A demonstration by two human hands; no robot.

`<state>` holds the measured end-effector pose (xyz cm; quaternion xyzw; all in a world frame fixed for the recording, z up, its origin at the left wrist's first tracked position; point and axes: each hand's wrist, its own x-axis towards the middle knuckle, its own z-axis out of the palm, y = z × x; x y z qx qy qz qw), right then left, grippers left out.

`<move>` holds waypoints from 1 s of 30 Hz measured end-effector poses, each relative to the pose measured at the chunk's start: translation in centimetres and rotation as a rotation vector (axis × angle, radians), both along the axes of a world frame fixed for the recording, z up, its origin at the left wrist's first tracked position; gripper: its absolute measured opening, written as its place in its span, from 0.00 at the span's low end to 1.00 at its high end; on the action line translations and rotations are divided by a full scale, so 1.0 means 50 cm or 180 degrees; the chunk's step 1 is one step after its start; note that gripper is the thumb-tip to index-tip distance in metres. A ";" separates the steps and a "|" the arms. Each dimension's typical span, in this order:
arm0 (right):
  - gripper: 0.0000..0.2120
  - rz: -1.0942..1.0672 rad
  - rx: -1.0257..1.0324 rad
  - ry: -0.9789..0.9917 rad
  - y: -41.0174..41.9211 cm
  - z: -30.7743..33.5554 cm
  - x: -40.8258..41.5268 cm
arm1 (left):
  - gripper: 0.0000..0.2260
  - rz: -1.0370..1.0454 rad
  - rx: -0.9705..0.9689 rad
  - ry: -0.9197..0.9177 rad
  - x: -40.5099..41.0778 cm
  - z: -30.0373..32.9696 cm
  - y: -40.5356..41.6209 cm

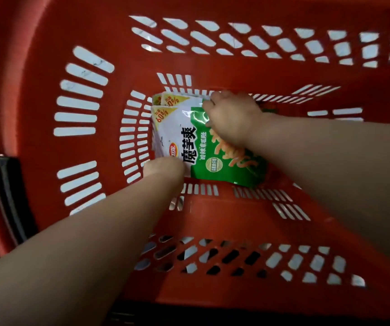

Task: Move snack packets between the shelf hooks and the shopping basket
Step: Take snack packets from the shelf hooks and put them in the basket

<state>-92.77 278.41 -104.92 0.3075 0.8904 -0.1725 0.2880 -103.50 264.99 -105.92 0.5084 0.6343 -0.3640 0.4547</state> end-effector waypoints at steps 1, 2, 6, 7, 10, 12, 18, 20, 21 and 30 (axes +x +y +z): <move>0.15 -0.0072 -0.0133 0.0081 0.000 0.002 0.004 | 0.26 0.0266 -0.0012 0.0002 0.003 0.000 -0.001; 0.13 -0.0210 -0.0345 0.0236 -0.005 0.006 0.013 | 0.24 0.0473 -0.0034 0.0051 0.008 0.004 -0.005; 0.06 -0.1172 -0.1164 0.0920 -0.035 0.050 0.063 | 0.15 0.2006 0.0193 -0.0065 0.017 0.015 -0.009; 0.04 -0.1448 -0.1245 0.1071 -0.044 0.066 0.079 | 0.14 0.2792 0.0203 -0.0228 0.012 0.006 -0.013; 0.08 -0.2156 -0.1157 0.1579 -0.062 0.105 0.118 | 0.07 0.5218 0.0506 -0.0915 0.005 0.010 -0.008; 0.10 -0.2482 -0.1058 0.1717 -0.073 0.107 0.149 | 0.10 0.5691 0.0659 -0.1387 0.020 0.032 0.012; 0.19 -0.3808 -0.0854 0.1645 -0.094 0.084 0.227 | 0.12 0.4375 0.1266 -0.1824 0.022 0.085 0.060; 0.25 -0.4087 -0.1117 0.1719 -0.107 0.092 0.247 | 0.10 0.4052 0.1424 -0.1833 0.016 0.109 0.066; 0.26 -0.4202 -0.1190 0.1764 -0.116 0.099 0.256 | 0.10 0.3955 0.1483 -0.1854 0.015 0.128 0.068; 0.09 -0.4439 -0.1148 0.2055 -0.100 0.352 0.250 | 0.11 0.2704 0.1939 -0.2066 -0.027 0.397 0.141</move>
